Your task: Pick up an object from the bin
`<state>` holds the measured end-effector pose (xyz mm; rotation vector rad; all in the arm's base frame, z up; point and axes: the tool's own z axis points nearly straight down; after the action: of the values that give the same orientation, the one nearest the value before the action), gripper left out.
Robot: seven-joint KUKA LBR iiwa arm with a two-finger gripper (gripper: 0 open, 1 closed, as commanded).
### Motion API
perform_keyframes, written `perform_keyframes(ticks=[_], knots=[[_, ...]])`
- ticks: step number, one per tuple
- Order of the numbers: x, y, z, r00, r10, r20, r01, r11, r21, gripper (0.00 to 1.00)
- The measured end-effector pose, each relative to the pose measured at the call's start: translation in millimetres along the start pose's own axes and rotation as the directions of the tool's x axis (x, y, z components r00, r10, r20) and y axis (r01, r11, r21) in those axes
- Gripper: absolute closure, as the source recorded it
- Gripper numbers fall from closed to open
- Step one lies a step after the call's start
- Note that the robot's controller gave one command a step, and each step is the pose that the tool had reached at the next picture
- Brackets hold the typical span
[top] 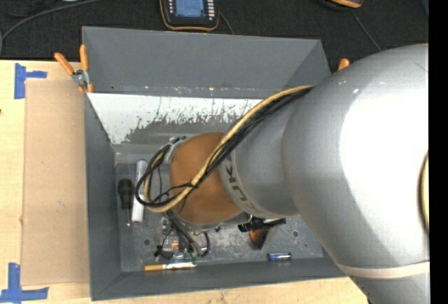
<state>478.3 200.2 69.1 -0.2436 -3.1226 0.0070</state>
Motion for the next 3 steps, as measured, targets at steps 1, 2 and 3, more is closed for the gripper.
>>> perform_keyframes(ticks=[1, 2, 3], knots=[[-0.1, 0, 0, 1.0, 0.002, 0.0, -0.002, 1.0, 0.0, 1.0], [-3.8, -15, 0, 0.97, -0.242, -0.001, 0.242, 0.97, 0.001, 1.0], [-8.7, -24, 0, 0.974, -0.226, -0.003, 0.226, 0.974, 0.0, 1.0]])
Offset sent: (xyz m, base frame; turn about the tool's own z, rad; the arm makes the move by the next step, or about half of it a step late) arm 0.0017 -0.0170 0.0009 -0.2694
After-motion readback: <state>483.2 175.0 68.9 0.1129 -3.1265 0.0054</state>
